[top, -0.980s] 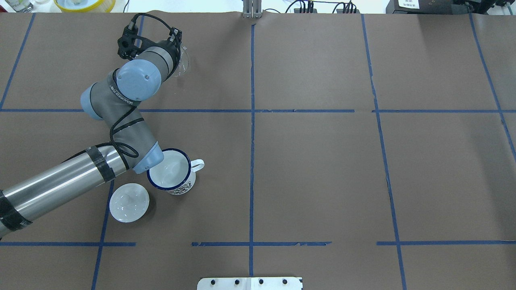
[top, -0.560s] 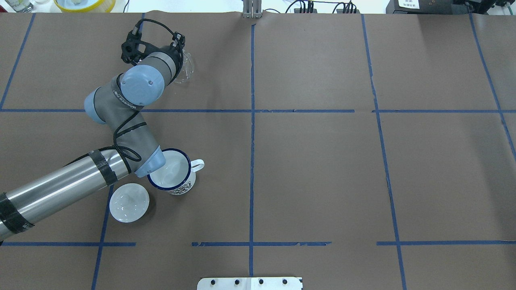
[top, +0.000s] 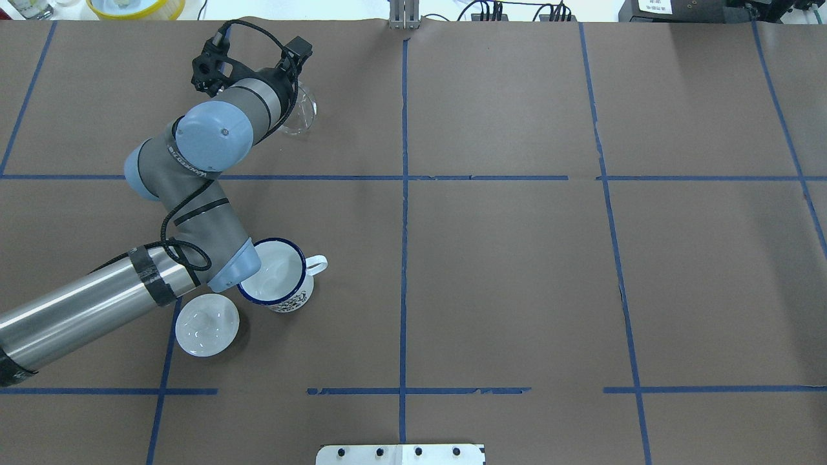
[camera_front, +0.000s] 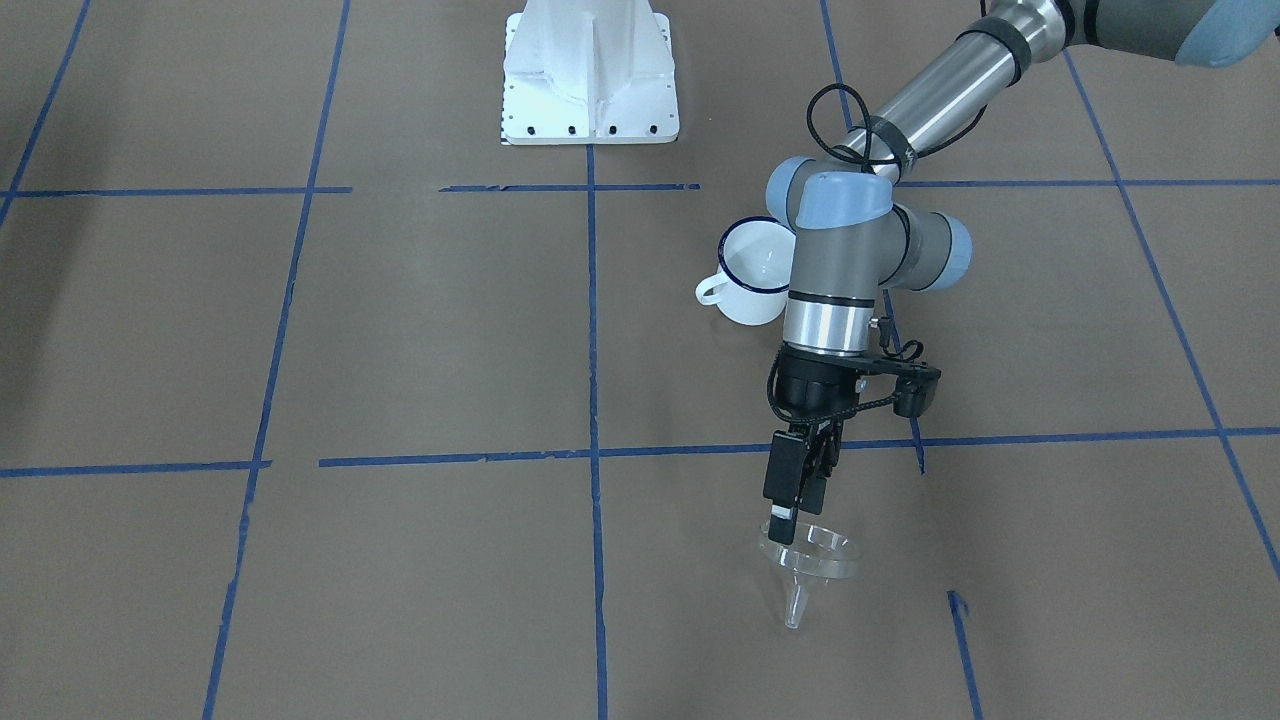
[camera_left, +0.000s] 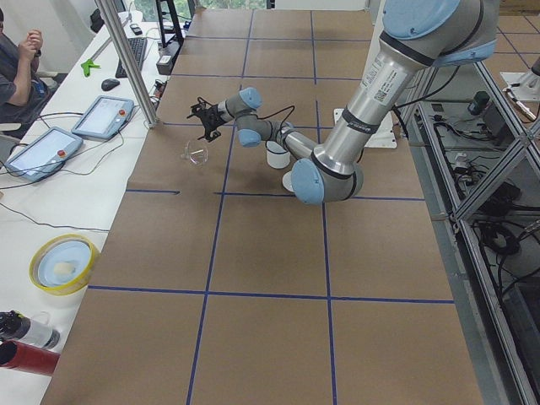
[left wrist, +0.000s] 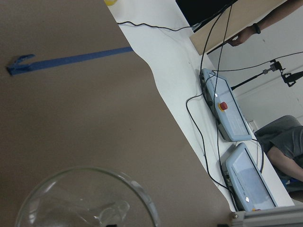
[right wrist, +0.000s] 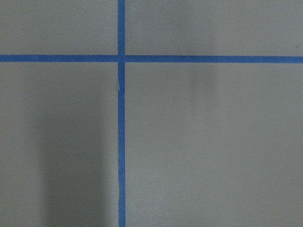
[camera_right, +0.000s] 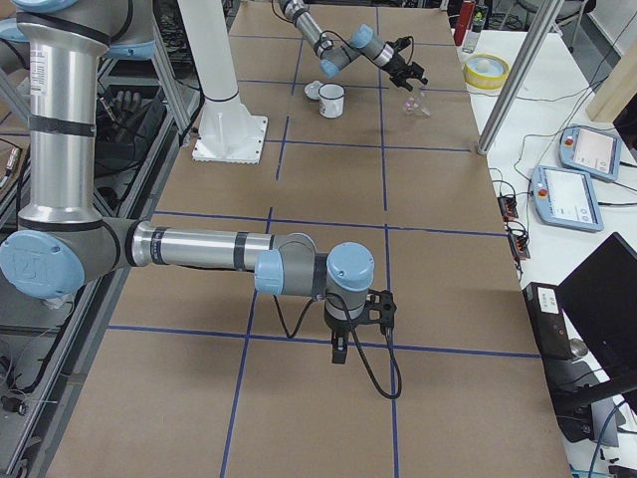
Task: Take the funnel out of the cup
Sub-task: 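Carry the funnel farther from the robot and set it on the table, then move the left gripper down to the white lid beside the mug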
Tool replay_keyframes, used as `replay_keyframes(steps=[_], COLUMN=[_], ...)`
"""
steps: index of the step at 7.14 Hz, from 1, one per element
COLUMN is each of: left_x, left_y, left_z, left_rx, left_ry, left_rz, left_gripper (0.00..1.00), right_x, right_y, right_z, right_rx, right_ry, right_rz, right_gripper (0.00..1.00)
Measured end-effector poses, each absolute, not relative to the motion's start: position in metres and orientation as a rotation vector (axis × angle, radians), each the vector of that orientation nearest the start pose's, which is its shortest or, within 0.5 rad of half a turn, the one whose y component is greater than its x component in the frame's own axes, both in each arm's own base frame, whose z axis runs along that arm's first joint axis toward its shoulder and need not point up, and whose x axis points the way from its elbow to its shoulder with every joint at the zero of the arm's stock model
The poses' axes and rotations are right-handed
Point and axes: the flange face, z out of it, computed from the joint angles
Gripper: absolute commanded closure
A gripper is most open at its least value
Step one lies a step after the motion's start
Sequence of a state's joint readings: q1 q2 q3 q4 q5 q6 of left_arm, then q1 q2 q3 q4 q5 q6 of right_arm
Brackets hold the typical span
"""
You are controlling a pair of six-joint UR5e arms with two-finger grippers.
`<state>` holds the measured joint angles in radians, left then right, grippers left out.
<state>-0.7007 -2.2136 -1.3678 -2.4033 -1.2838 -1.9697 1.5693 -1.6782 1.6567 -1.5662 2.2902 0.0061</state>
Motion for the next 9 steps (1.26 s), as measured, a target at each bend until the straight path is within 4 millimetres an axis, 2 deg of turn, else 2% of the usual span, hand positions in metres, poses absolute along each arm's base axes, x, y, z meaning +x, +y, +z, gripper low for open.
replay_keyframes(steps=[1, 2, 3, 4, 5, 6, 7, 8, 9], left_x=[0.433, 0.403, 0.364, 0.325, 0.292, 0.266, 0.254, 0.260, 0.275], left_y=[-0.579, -0.560, -0.535, -0.504, -0.477, -0.448, -0.412, -0.378, -0.350], left_z=[0.253, 0.242, 0.236, 0.237, 0.248, 0.271, 0.297, 0.322, 0.346], left_rx=[0.427, 0.376, 0.335, 0.321, 0.308, 0.273, 0.225, 0.182, 0.161], left_ry=[1.306, 1.290, 1.254, 1.229, 1.219, 1.202, 1.175, 1.133, 1.073], left_rz=[-0.990, -0.821, -0.625, -0.414, -0.264, -0.196, -0.157, -0.127, -0.116], left_gripper=[0.00, 0.00, 0.00, 0.00, 0.00, 0.00, 0.00, 0.00, 0.00], right_x=[0.067, 0.067, 0.067, 0.067, 0.067, 0.067, 0.067, 0.067, 0.067], right_y=[-0.445, -0.445, -0.445, -0.445, -0.445, -0.445, -0.445, -0.445, -0.445], right_z=[0.670, 0.670, 0.670, 0.670, 0.670, 0.670, 0.670, 0.670, 0.670], right_rx=[-0.019, -0.019, -0.019, -0.019, -0.020, -0.019, -0.019, -0.019, -0.019], right_ry=[-0.719, -0.719, -0.719, -0.719, -0.719, -0.719, -0.719, -0.719, -0.719], right_rz=[0.010, 0.010, 0.011, 0.011, 0.011, 0.011, 0.011, 0.011, 0.011], right_gripper=[0.00, 0.00, 0.00, 0.00, 0.00, 0.00, 0.00, 0.00, 0.00])
